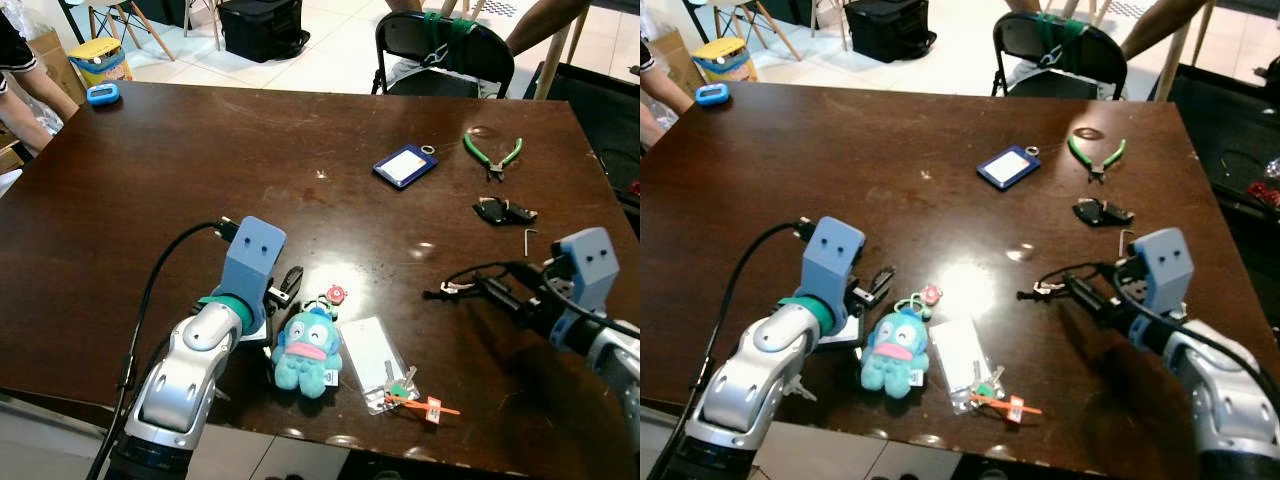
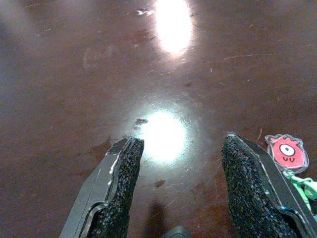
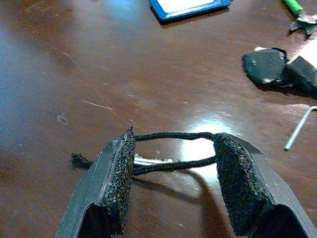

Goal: Hang keys on a hook

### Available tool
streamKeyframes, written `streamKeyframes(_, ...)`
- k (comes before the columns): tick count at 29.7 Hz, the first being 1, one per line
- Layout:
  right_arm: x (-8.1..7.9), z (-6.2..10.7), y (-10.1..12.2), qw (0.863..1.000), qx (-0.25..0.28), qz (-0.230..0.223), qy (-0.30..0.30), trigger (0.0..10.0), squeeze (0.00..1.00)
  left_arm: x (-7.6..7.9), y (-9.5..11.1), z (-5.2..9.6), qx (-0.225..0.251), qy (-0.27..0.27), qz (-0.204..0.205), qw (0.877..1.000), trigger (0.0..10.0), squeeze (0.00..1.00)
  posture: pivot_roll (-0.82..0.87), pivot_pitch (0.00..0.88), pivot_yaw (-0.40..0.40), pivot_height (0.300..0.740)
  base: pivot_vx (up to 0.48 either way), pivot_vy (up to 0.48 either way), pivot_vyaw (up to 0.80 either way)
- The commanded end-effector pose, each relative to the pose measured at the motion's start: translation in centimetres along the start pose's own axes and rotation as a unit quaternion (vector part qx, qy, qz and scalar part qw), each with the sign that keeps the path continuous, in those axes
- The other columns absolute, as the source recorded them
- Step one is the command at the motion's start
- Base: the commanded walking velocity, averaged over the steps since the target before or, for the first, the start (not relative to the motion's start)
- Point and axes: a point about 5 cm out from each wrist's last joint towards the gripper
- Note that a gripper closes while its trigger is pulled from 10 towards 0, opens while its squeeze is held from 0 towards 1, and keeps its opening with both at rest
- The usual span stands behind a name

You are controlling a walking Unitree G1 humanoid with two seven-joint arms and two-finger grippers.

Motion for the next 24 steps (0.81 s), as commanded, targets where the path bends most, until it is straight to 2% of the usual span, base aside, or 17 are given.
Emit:
streamKeyframes(1,0.5,0.5,-0.4,1.000,-0.006,-0.002,-0.013,10.0,0.00,0.0,-0.6,0.0,-0.011,-0.004,0.002,1.000,10.0,0.00,-0.14,0.152,0.157,0.740,0.000,0.000,0.00)
streamKeyframes(12,1.3,1.6,-1.8,0.999,-0.031,-0.002,-0.032,10.0,0.00,0.0,-0.6,-0.1,-0.012,-0.005,0.001,1.000,10.0,0.00,-0.14,0.147,0.160,0.740,0.000,0.000,0.00)
streamKeyframes(16,1.3,1.5,-1.6,0.999,-0.022,-0.005,-0.048,10.0,0.00,0.0,-0.6,-0.1,-0.012,-0.005,0.001,1.000,10.0,0.00,-0.14,0.150,0.161,0.740,0.000,0.000,0.00)
streamKeyframes(17,0.9,1.3,-1.2,0.999,-0.007,-0.014,-0.037,10.0,0.00,0.0,-0.7,-0.1,-0.013,-0.005,0.001,1.000,10.0,0.00,-0.14,0.150,0.161,0.740,0.000,0.000,0.00)
streamKeyframes(18,0.9,1.2,-0.8,0.999,0.001,-0.003,-0.043,10.0,0.00,0.0,-0.7,-0.2,-0.013,-0.005,0.001,1.000,10.0,0.00,-0.14,0.150,0.160,0.740,0.000,0.000,0.00)
streamKeyframes(19,1.2,1.1,-0.5,0.998,0.008,0.001,-0.062,10.0,0.00,0.0,-0.7,-0.2,-0.013,-0.005,0.001,1.000,10.0,0.00,-0.14,0.150,0.160,0.740,0.000,0.000,0.00)
streamKeyframes(20,2.5,1.2,0.9,0.993,0.049,-0.008,-0.108,10.0,0.00,0.0,-0.7,-0.1,-0.014,-0.005,0.001,1.000,10.0,0.00,-0.14,0.150,0.160,0.740,0.000,0.000,0.00)
streamKeyframes(23,3.2,1.3,2.0,0.989,0.080,-0.028,-0.122,10.0,0.00,0.0,-0.7,-0.1,-0.014,-0.005,0.001,1.000,10.0,0.00,-0.14,0.150,0.160,0.740,0.000,0.000,0.00)
streamKeyframes(24,4.0,1.5,3.4,0.983,0.118,-0.048,-0.133,10.0,0.00,0.0,-0.7,-0.1,-0.014,-0.005,0.001,1.000,10.0,0.00,-0.14,0.150,0.160,0.740,0.000,0.000,0.00)
Point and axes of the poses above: a point about 5 cm out from each wrist's last joint towards the gripper, its own z axis pointing back from the gripper into the wrist, its own y axis along the axis of the wrist's last joint, x = y × z, and after that the axes turned 9 degrees about z, right-handed
